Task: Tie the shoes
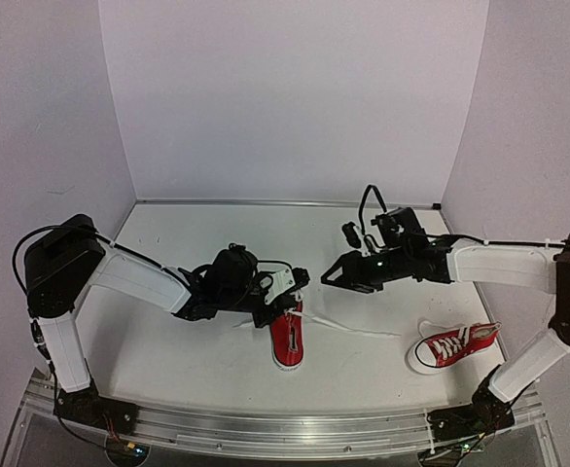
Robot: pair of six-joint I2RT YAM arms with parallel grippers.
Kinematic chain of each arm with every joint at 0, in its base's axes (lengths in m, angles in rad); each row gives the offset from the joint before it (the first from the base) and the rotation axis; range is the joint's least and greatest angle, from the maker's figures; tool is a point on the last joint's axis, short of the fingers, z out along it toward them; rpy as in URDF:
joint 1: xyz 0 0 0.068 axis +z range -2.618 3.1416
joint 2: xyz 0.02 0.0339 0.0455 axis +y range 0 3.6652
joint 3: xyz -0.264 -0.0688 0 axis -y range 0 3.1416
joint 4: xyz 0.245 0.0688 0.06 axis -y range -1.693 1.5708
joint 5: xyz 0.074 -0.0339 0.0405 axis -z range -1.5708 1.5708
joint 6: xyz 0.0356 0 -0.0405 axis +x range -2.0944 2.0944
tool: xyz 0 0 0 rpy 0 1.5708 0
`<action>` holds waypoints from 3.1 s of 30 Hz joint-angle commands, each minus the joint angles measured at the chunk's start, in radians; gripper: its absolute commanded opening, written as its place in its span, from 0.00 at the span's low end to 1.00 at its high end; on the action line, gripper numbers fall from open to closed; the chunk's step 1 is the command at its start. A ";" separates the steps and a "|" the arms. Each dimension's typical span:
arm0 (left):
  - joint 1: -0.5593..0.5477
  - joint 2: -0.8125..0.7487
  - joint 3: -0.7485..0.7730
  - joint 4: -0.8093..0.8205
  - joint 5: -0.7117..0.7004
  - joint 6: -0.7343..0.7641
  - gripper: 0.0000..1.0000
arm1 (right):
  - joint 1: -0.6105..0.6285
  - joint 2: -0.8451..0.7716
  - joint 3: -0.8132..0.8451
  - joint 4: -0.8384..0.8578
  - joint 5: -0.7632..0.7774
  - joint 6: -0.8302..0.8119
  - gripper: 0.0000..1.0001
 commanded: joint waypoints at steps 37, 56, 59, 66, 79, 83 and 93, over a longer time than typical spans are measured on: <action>-0.004 0.012 0.010 0.101 0.030 0.001 0.00 | 0.002 0.236 0.014 -0.536 0.442 -0.199 0.51; -0.004 -0.041 -0.107 0.244 0.059 0.071 0.00 | -0.010 0.206 0.337 -0.522 0.426 -0.254 0.00; -0.004 -0.051 -0.137 0.290 0.078 0.086 0.00 | -0.010 0.282 0.540 -0.503 0.311 -0.276 0.00; -0.004 -0.057 -0.188 0.358 0.078 0.122 0.00 | 0.040 0.576 1.024 -0.502 0.046 -0.264 0.00; -0.004 -0.064 -0.231 0.374 0.059 0.141 0.00 | 0.161 0.712 1.181 -0.501 -0.121 -0.222 0.46; -0.004 -0.061 -0.220 0.368 0.060 0.136 0.00 | 0.133 0.582 1.040 -0.494 -0.101 -0.222 0.53; -0.004 -0.057 -0.201 0.349 0.053 0.137 0.00 | 0.076 0.279 0.512 -0.339 -0.122 -0.138 0.52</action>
